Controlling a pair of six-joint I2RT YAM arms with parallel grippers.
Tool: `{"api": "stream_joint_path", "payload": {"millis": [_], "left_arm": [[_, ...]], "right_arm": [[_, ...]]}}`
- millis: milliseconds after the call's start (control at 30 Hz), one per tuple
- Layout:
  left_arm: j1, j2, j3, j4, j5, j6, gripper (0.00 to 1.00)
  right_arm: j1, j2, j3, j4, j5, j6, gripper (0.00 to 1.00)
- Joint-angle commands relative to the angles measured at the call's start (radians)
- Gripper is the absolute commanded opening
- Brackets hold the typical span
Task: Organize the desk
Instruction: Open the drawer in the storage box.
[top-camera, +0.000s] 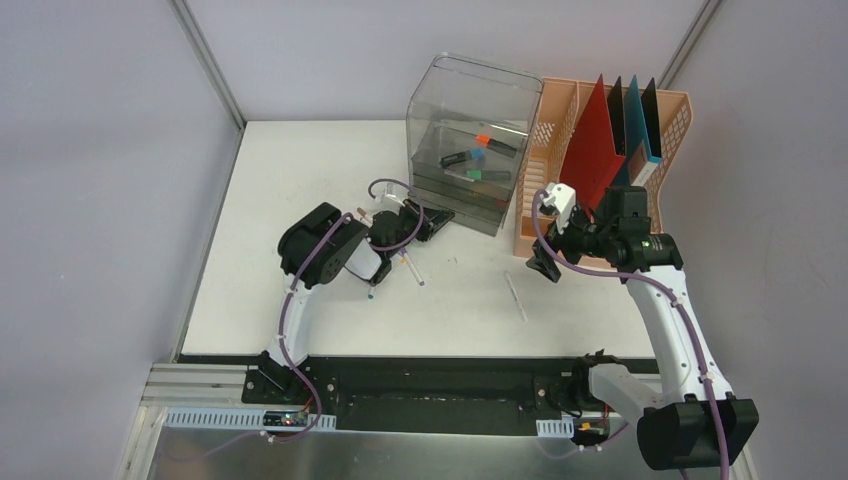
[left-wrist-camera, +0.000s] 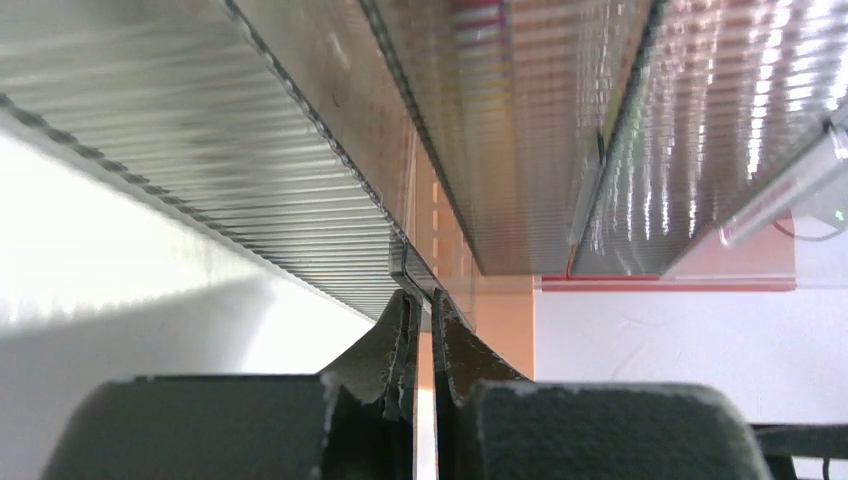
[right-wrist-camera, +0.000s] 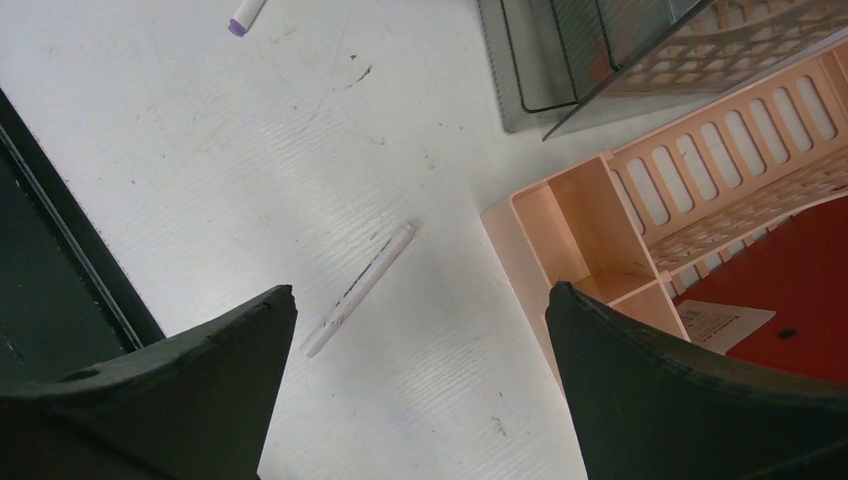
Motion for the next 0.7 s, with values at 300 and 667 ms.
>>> {"api": "stream_joint_path", "payload": {"millis": [300,667], "left_arm": [[0.015,-0.138,-0.292,0.076,0.02,0.105,0.11],[0.015,-0.317,-0.39,-0.005,0.059,0.222,0.49]], "right_arm": [[-0.004,0.017,0.001,0.0,-0.038,-0.027,0.99],[-0.005,0.031,-0.003,-0.002,-0.035,-0.034,0.99]]}}
